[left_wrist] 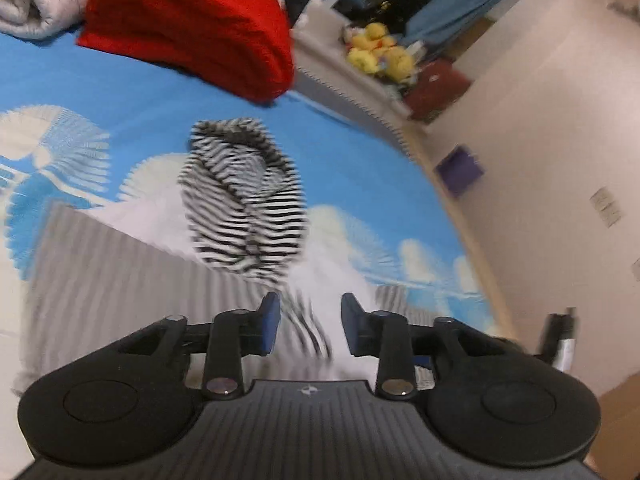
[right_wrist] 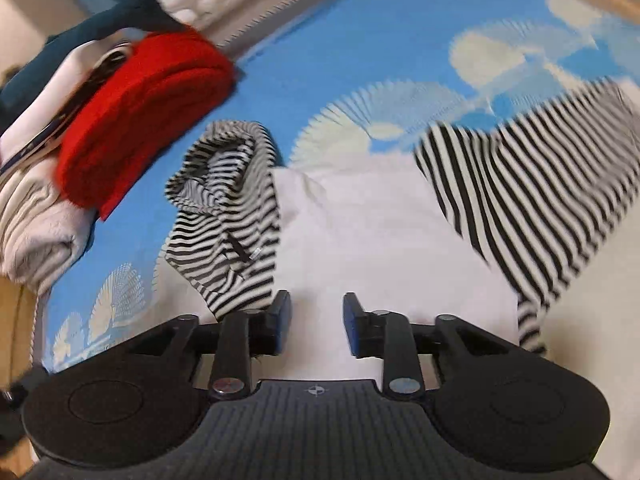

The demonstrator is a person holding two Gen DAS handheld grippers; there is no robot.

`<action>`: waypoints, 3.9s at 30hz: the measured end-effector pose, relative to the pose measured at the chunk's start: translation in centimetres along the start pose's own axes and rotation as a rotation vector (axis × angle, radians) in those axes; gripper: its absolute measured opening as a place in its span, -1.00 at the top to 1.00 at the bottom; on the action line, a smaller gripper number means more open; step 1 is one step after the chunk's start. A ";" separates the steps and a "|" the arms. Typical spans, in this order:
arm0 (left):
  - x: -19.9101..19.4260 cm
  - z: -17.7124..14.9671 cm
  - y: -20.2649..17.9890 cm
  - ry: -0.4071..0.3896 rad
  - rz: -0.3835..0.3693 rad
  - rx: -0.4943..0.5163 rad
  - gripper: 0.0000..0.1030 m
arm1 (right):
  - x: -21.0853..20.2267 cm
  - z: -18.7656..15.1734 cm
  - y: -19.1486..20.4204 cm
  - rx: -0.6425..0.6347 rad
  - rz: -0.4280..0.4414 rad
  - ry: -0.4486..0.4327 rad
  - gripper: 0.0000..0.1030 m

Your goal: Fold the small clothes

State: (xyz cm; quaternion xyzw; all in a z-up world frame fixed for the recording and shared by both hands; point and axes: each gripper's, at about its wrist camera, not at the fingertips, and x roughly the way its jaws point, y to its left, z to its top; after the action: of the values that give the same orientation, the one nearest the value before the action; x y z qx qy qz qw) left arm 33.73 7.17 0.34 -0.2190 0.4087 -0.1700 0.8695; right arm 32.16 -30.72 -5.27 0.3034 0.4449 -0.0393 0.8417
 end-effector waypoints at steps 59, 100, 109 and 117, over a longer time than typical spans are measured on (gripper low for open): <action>10.7 -6.8 6.9 0.438 0.458 0.296 0.13 | 0.2 4.7 -6.8 0.075 -0.165 -0.090 0.07; 6.5 -4.6 -3.2 0.232 0.327 0.326 -0.06 | -2.0 11.2 -32.0 0.480 -0.345 -0.266 0.16; 6.3 -4.4 -2.7 0.231 0.335 0.321 -0.07 | 0.3 11.0 -33.0 0.443 -0.347 -0.306 0.27; 5.1 -3.2 -1.5 0.202 0.345 0.284 -0.06 | 0.0 11.9 -28.3 0.350 -0.487 -0.405 0.90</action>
State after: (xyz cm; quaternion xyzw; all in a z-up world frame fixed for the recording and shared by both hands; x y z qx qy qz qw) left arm 34.11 2.71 -3.99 -0.0034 0.4971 -0.0956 0.8624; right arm 31.32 -60.19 -13.74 0.3141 0.3149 -0.3733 0.8141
